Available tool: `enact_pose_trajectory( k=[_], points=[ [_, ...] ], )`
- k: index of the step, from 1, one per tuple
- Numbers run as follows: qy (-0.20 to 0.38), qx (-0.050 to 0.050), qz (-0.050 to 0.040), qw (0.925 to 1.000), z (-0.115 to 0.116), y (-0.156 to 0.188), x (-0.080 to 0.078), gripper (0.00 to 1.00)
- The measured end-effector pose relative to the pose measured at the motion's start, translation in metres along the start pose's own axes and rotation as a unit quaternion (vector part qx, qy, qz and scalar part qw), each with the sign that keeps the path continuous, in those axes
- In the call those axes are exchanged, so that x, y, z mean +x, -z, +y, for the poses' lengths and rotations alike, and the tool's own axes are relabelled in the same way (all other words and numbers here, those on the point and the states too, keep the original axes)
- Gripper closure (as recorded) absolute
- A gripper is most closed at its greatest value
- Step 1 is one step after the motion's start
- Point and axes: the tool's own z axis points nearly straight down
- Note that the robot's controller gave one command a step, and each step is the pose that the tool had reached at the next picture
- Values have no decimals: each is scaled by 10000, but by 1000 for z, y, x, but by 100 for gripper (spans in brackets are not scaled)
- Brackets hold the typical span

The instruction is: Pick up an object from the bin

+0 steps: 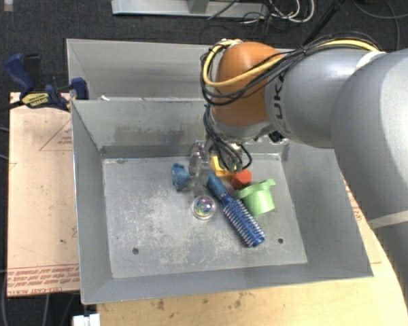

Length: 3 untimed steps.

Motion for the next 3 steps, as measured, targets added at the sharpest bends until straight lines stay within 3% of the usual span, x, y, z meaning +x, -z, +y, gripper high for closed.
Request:
enact_pose_trajectory(
  k=[1, 2, 3],
  points=[
    [14, -6, -50, 10000, 1, 97, 9, 100],
    [-949, 4, 23, 9955, -2, 30, 28, 100],
    [-1803, 3, 13, 9836, -1, 24, 55, 100]
  ],
)
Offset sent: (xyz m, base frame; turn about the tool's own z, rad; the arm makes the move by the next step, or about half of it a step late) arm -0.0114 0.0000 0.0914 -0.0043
